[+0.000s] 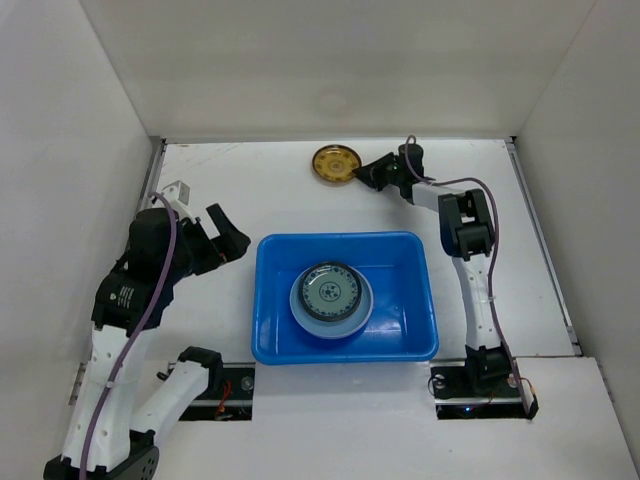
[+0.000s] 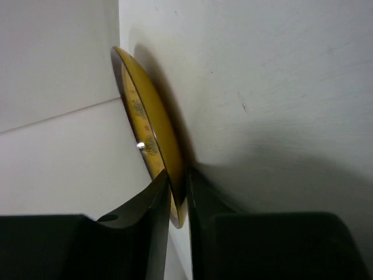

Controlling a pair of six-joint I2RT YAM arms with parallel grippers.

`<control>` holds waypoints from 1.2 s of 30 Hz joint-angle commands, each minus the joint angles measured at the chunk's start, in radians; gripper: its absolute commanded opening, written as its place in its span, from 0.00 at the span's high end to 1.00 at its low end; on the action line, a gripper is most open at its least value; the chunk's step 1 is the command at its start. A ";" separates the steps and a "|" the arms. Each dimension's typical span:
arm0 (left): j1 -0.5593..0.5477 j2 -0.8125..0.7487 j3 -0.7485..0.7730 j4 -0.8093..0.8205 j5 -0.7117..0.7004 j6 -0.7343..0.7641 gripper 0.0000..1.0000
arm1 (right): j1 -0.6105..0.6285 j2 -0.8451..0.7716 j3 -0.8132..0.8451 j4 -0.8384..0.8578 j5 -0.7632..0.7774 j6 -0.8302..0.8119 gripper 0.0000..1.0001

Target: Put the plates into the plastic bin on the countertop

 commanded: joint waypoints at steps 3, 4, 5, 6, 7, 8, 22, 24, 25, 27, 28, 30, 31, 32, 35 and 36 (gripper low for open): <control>0.031 -0.046 0.002 -0.067 -0.013 -0.079 0.00 | 0.024 0.038 0.059 0.068 0.006 0.057 0.91; 0.035 -0.052 0.000 -0.073 -0.013 -0.079 0.00 | 0.024 0.039 0.062 0.080 0.003 0.063 0.93; 0.038 -0.058 -0.001 -0.079 -0.013 -0.079 0.00 | 0.024 0.039 0.064 0.094 0.000 0.071 0.94; 0.040 -0.064 -0.003 -0.084 -0.013 -0.079 0.00 | 0.024 0.035 0.064 0.116 -0.001 0.080 0.94; 0.042 -0.069 -0.005 -0.088 -0.013 -0.079 0.00 | 0.024 0.028 0.064 0.136 -0.004 0.086 0.95; 0.045 -0.075 -0.008 -0.093 -0.013 -0.079 0.00 | 0.025 0.021 0.062 0.154 -0.007 0.094 0.95; 0.094 -0.046 -0.145 0.146 -0.049 -0.035 0.00 | 0.067 -0.494 -0.127 0.153 -0.127 -0.021 0.94; 0.117 -0.030 -0.190 0.209 -0.062 -0.033 0.00 | 0.076 -0.598 -0.198 0.089 -0.138 -0.082 0.94; 0.130 -0.018 -0.211 0.241 -0.069 -0.033 0.00 | 0.082 -0.670 -0.250 0.035 -0.144 -0.130 0.94; 0.155 0.009 -0.245 0.301 -0.070 -0.033 0.00 | 0.096 -0.789 -0.335 -0.065 -0.144 -0.216 0.94; 0.161 0.020 -0.258 0.328 -0.066 -0.035 0.00 | 0.104 -0.850 -0.382 -0.118 -0.138 -0.259 0.93; 0.170 0.039 -0.276 0.376 -0.072 -0.033 0.00 | 0.123 -0.965 -0.474 -0.223 -0.118 -0.338 0.93; 0.173 0.048 -0.282 0.393 -0.072 -0.029 0.00 | 0.134 -1.020 -0.519 -0.270 -0.103 -0.369 0.93; 0.180 0.056 -0.285 0.407 -0.073 -0.026 0.00 | 0.148 -1.077 -0.563 -0.315 -0.081 -0.403 0.93; 0.203 0.082 -0.290 0.442 -0.073 -0.010 0.00 | 0.211 -1.243 -0.681 -0.471 -0.003 -0.495 0.93; 0.209 0.086 -0.291 0.450 -0.073 -0.009 0.00 | 0.231 -1.277 -0.704 -0.505 0.017 -0.515 0.93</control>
